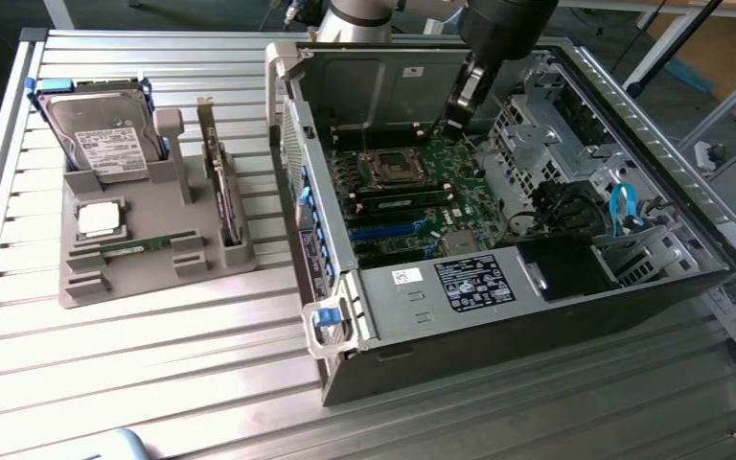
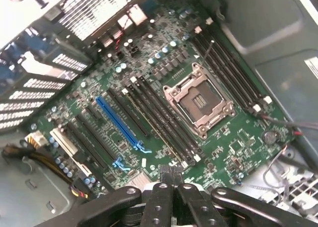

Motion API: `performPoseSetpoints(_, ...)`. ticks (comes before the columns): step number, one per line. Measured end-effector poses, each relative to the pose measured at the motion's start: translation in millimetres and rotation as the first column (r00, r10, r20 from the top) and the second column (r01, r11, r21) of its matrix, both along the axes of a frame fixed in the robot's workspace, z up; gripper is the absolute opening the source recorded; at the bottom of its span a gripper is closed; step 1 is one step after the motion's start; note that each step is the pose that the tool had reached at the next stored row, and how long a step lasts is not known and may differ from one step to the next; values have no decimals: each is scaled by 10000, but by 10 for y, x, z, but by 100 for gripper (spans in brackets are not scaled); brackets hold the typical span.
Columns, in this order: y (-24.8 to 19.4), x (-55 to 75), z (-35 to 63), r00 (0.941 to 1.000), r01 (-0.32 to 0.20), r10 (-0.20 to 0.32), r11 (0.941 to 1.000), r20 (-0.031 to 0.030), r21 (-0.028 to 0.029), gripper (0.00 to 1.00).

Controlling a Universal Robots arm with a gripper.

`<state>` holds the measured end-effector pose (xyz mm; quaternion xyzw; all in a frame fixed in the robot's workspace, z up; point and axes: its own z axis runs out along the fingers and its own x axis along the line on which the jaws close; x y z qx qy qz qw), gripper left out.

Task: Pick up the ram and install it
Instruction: 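Press down the ram until it locks into place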

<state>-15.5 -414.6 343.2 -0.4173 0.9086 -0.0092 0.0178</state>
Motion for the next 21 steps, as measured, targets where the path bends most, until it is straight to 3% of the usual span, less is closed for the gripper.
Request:
performPoseSetpoints(7,0,0,0,9939,1100,-1100,9939,0,0,10)
performPoseSetpoints(12,0,0,0,9824,1870,-1870,9824,0,0,10)
performPoseSetpoints(18,0,0,0,9574,2887,-2887,9574,0,0,10)
performPoseSetpoints(21,0,0,0,9401,3408,-3408,9401,0,0,10)
